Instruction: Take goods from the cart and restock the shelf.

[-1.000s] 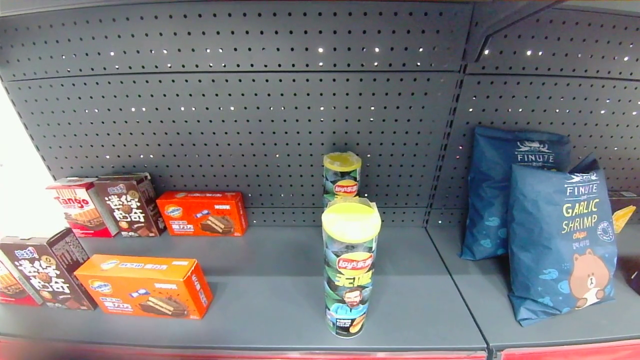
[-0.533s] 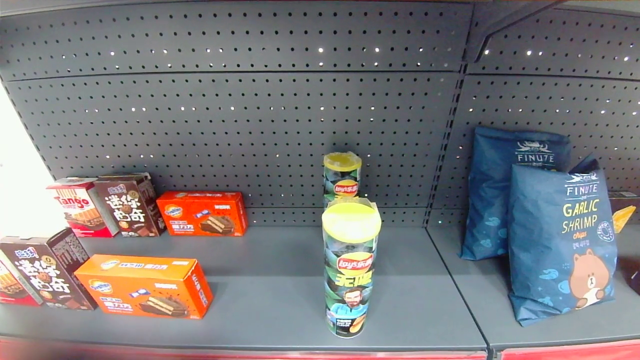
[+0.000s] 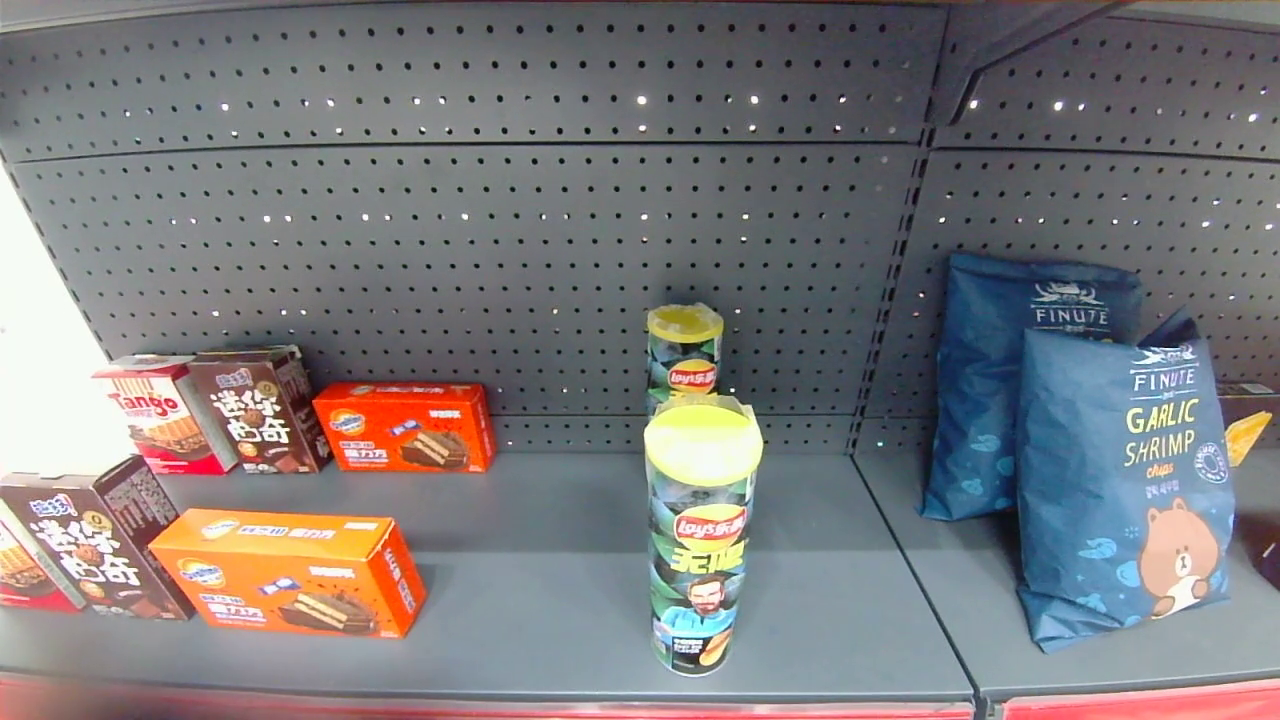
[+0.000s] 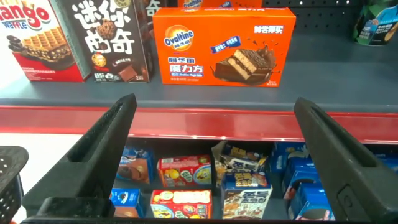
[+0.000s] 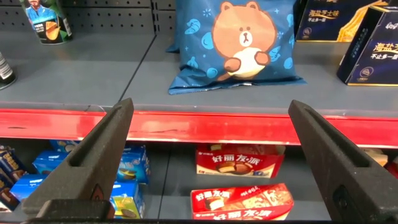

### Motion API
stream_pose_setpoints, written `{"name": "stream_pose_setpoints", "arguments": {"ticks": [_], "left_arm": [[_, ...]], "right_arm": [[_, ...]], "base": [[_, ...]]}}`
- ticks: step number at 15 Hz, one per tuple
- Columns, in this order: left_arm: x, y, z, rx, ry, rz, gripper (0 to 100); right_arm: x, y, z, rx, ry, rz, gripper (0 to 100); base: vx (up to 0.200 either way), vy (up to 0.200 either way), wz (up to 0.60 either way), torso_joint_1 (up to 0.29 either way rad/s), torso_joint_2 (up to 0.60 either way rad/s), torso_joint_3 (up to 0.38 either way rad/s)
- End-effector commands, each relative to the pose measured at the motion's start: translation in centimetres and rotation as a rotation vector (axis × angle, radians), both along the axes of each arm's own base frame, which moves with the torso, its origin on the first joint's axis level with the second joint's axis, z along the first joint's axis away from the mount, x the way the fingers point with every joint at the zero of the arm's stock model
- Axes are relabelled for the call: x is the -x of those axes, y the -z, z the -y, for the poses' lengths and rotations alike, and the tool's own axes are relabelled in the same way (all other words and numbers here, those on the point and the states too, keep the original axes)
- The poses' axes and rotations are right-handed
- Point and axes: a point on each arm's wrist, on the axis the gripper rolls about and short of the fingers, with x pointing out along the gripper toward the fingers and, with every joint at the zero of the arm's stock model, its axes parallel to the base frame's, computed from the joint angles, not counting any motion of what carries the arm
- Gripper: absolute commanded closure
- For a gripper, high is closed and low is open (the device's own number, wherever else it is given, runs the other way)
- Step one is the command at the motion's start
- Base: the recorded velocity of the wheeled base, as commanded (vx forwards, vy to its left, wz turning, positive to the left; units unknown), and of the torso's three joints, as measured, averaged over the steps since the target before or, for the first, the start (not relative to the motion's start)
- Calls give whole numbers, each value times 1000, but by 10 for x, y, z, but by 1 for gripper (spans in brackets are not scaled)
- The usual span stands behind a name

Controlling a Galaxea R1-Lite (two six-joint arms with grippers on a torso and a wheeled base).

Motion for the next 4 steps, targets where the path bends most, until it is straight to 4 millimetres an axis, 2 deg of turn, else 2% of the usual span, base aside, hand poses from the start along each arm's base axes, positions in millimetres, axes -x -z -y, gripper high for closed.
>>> {"name": "stream_pose_setpoints", "arguments": {"ticks": [1, 4], "left_arm": [[0, 0, 0, 0, -1, 1, 0], [0, 0, 0, 0, -2, 1, 0]], "right_arm": [[0, 0, 0, 0, -1, -1, 0], [0, 0, 0, 0, 0, -1, 0]], "base": [[0, 0, 0, 0, 0, 0], [0, 0, 0, 0, 0, 0]]}}
